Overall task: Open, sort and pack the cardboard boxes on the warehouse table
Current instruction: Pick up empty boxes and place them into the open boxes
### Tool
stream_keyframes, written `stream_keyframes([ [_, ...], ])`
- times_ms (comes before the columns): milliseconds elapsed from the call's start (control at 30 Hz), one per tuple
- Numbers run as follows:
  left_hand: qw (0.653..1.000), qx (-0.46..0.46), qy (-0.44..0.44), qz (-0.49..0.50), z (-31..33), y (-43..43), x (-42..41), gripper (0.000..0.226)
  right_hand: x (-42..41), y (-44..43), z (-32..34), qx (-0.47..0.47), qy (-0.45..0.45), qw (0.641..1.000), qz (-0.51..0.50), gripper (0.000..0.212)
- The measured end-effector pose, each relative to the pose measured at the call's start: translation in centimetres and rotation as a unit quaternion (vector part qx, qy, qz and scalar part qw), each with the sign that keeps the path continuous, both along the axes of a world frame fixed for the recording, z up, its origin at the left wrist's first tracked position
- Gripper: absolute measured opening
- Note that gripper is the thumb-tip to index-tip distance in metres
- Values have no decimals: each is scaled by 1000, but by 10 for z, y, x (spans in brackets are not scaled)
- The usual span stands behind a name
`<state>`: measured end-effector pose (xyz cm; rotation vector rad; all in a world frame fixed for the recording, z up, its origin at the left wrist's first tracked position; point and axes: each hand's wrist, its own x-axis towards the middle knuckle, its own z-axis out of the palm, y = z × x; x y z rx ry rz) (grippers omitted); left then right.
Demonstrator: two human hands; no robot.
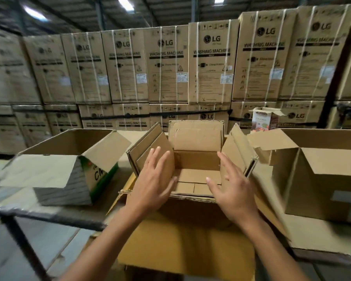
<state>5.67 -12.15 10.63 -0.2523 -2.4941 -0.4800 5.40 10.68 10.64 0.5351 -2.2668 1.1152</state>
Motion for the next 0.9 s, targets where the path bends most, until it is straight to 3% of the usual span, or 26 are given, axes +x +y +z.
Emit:
stream_keyframes([
  [200, 984, 171, 48, -14, -40, -28, 126, 63, 90, -26, -37, -144, -19, 988, 45, 65],
  [300, 972, 227, 51, 25, -68, -44, 175, 60, 127, -55, -69, -184, -64, 978, 69, 63],
  [500, 972, 204, 5, 119, -113, -113, 255, 57, 179, -126, -125, -121, -178, 963, 160, 58],
  [733, 946, 220, -35, 234, -169, -220, 333, 55, 195, -224, -177, -65, -226, 954, 187, 62],
  [900, 933, 231, -113, 252, -209, -296, 366, 59, 223, -315, -215, -4, -278, 941, 195, 60],
])
